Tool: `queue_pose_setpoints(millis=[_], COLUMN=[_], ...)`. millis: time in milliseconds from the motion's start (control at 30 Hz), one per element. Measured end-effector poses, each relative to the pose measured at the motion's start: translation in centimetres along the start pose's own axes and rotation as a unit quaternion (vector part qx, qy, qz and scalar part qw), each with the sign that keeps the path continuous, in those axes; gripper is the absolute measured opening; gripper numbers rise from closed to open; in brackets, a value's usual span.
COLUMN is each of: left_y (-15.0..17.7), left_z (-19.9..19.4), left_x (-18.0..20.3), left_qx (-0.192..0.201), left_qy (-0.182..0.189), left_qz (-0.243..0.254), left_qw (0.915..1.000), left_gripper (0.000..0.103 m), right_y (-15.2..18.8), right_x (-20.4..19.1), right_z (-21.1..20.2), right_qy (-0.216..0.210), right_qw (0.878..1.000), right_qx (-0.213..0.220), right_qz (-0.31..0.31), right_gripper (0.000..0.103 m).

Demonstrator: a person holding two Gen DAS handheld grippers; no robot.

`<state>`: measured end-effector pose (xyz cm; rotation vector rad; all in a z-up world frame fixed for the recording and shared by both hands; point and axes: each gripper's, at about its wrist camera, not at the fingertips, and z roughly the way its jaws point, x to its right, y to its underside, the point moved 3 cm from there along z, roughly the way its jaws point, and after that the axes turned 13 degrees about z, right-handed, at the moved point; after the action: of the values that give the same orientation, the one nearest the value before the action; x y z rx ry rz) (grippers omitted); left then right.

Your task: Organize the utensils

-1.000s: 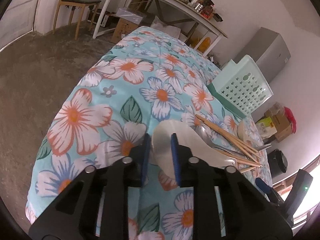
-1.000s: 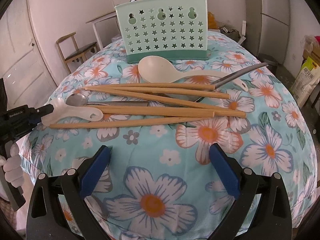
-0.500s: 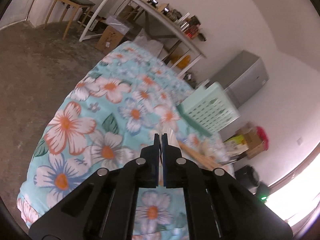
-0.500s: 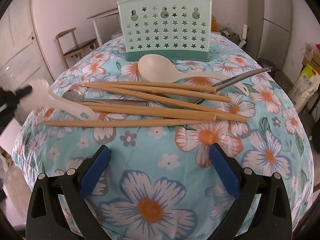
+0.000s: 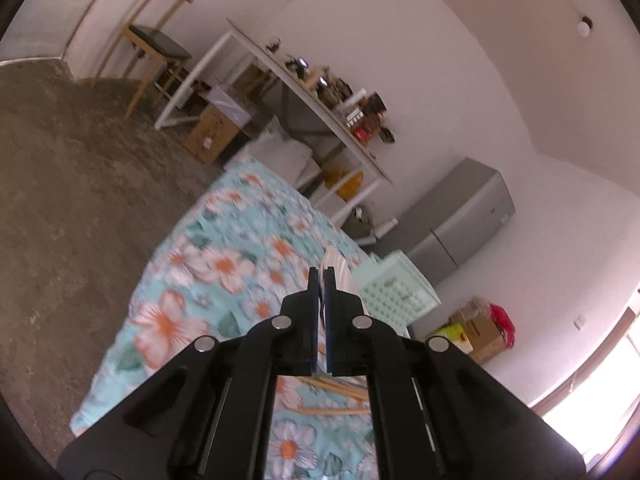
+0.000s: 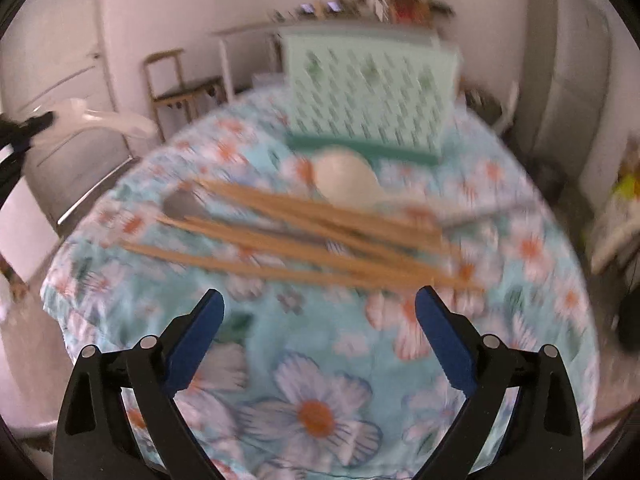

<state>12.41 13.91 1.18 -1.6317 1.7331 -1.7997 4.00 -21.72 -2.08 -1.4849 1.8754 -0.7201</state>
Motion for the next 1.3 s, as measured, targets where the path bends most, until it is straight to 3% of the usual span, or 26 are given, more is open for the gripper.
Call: queue_pose_setpoints(millis=[100,267,433,500,633,1000,1233,1300], left_y=[-0.4,-0.5,-0.5,-0.4,-0.1,0.5,0.6,0.6], left_z=[-0.5,-0.6,-0.1,0.4,1.2,2.5,2.8,2.8], left_x=[-0.9,-2.5,-3.6,-4.1,-4.8,-6.5,-7.1,-7.2], left_qx=[0.009,0.016,0.019,0.019,0.014,0.005,0.003,0.003], left_qy=[-0.011,-0.026,-0.032,-0.032,-0.032,-0.035,-0.036,-0.036], left_qz=[-0.004,-0.021,-0.027,-0.03,-0.034,-0.046,-0.053,-0.053], left_qw=[0.9999,0.9993,0.9989,0.9988,0.9988,0.9983,0.998,0.9979], left_gripper=[0.002,0.002,0.002,0.002,0.002,0.002,0.002,0.002], right_y=[-1.7,-3.4,-4.2,-4.2,-4.2,-2.4,-2.1,-2.6], right_x=[-2.4,-5.4,-7.3,-8.2,-9.5,-8.5,-10.1,-10.1], right_z=[-0.1,2.2,5.2,6.1,8.0,8.2,8.7,8.3], right_qy=[-0.02,-0.034,-0.096,-0.1,-0.085,-0.081,-0.072,-0.084], right_qw=[0.999,0.994,0.984,0.98,0.972,0.958,0.932,0.932], right_qx=[0.028,0.022,-0.046,-0.062,-0.076,-0.139,-0.152,-0.157], right_qz=[-0.042,-0.106,-0.142,-0.159,-0.207,-0.236,-0.32,-0.316], right_gripper=[0.088,0.073,0.058,0.049,0.045,0.042,0.042,0.042])
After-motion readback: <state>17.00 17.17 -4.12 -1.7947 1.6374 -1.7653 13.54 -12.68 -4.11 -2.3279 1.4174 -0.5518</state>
